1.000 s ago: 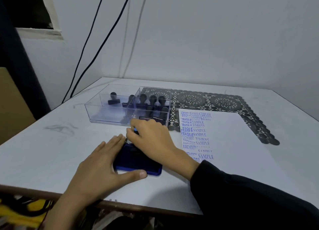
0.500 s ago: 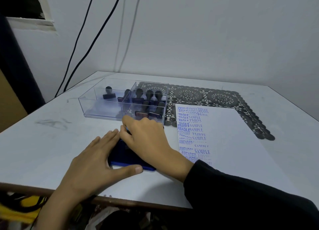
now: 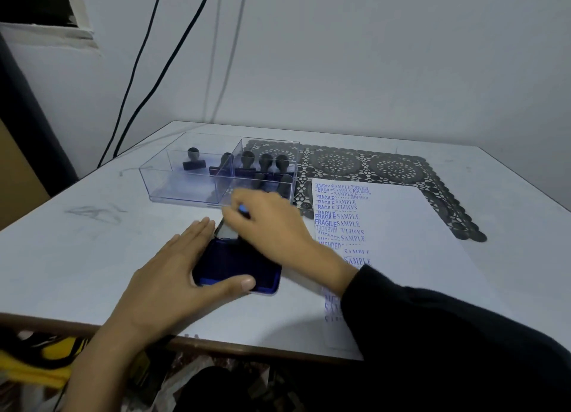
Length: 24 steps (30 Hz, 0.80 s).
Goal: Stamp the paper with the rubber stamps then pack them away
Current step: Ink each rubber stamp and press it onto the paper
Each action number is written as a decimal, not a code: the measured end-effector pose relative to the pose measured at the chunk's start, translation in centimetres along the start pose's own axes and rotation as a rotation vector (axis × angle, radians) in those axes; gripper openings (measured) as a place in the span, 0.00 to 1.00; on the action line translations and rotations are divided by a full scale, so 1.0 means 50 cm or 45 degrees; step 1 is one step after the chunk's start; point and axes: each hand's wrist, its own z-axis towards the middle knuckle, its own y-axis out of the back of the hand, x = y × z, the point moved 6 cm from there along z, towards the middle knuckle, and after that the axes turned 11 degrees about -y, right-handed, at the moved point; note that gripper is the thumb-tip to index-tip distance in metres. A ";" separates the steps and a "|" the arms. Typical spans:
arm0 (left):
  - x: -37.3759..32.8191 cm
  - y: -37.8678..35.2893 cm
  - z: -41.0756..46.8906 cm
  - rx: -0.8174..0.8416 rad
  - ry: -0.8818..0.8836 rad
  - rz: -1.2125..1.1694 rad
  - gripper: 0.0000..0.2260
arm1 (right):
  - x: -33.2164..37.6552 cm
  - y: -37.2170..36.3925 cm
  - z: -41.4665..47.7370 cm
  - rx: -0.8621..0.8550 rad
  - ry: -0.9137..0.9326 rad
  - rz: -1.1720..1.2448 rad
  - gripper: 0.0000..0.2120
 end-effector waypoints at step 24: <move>-0.280 -0.237 0.105 0.327 -0.472 0.249 0.40 | -0.368 0.217 0.097 -0.248 -0.339 -0.324 0.14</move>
